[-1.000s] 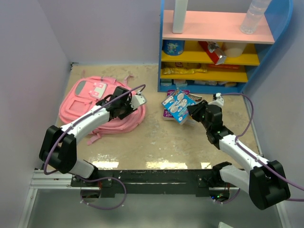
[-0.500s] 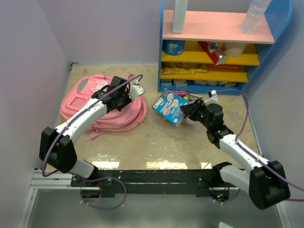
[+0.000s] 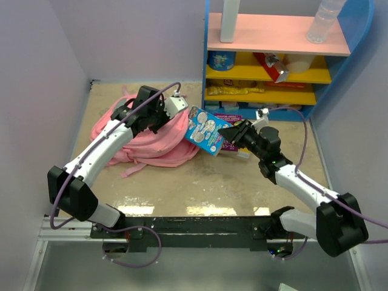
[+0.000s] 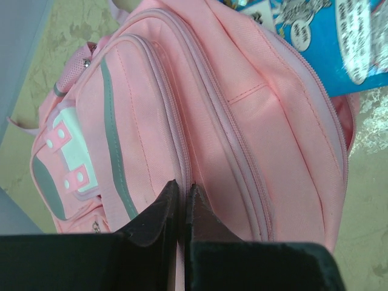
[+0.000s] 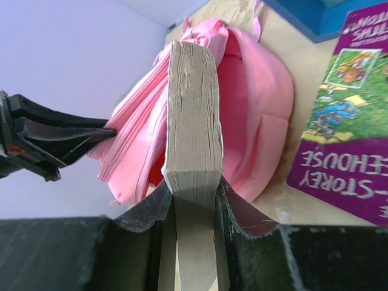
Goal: Pack the student bag
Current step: Place the book in the student bag.
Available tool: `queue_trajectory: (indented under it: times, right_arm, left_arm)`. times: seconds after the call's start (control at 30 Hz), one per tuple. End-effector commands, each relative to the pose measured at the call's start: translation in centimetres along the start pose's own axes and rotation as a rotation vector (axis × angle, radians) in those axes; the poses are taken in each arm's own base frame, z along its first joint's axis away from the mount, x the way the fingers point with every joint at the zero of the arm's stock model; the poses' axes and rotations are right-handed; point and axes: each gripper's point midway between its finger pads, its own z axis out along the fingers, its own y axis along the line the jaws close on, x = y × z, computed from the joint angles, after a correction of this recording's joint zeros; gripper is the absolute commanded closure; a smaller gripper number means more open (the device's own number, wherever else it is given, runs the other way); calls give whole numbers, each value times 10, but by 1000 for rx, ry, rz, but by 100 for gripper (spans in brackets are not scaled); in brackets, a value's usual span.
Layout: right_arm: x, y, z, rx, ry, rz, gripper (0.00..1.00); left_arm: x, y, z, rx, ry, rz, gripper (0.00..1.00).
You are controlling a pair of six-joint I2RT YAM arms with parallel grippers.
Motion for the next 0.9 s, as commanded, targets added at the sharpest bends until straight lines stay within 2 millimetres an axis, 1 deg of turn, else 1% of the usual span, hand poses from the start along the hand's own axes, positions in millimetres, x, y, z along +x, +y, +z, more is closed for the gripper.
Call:
queue_trajectory:
  times: [0.0,0.03,0.07,0.1,0.13,0.17,0.2,0.23,0.27,0.3,0.33,0.4,0.43,0.57,0.6,0.63,0.67,0.7,0.73,0.77,0.8,0.83,0.87]
  right_arm:
    - [-1,46,23,-127,10,22,100]
    - [9,53,28,-135,43,19,100]
    - [23,45,38,-108,78,26,100]
    - [28,45,42,-103,89,28,100]
    - [38,53,45,-120,109,26,100]
    - [46,49,51,-109,122,31,100]
    - [49,52,55,-119,122,38,100]
    - [52,59,59,-139,126,39,100]
    - [51,64,63,-157,118,44,100]
    - [58,59,71,-146,133,64,100]
    - [56,70,76,-181,129,72,100]
    - [59,75,87,-202,134,100,100]
    - [59,83,90,-229,126,101,100]
    - [61,92,114,-258,118,122,100]
    - [56,104,121,-284,108,135,100]
    - [67,96,133,-273,124,143,100]
    - [68,96,141,-266,123,147,100]
    - [65,106,152,-279,116,149,100]
    - [82,94,164,-236,144,152,100]
    - [85,89,174,-204,127,156,100]
    - [83,98,183,-215,113,150,100]
    - [90,100,188,-208,115,150,100]
    - [101,89,199,-182,121,150,100]
  left_arm:
    - [-46,23,-35,-71,-190,9,100]
    - [-46,26,-37,-76,-196,1,100]
    - [-45,28,-38,-78,-202,-4,100]
    - [-50,31,-44,-78,-230,-7,100]
    - [-46,37,-46,-84,-231,-29,100]
    - [-51,42,-52,-83,-250,-36,100]
    - [-53,39,-55,-50,-267,-43,100]
    - [-51,42,-56,-46,-269,-58,100]
    - [-55,43,-60,-41,-281,-58,100]
    - [-56,40,-61,-22,-287,-55,100]
    - [-59,41,-64,-22,-297,-59,100]
    - [-62,37,-66,2,-313,-56,100]
    - [-63,38,-68,6,-320,-56,100]
    - [-65,28,-68,62,-335,-58,100]
    - [-65,27,-69,70,-334,-59,100]
    - [-64,26,-68,74,-333,-61,100]
    - [-64,26,-68,75,-331,-60,100]
    - [-64,26,-68,76,-329,-61,100]
    - [-62,27,-69,73,-326,-62,100]
    - [-61,27,-69,72,-324,-63,100]
    - [-62,27,-69,71,-325,-66,100]
    - [-61,27,-70,72,-324,-69,100]
    - [-61,27,-71,70,-325,-69,100]
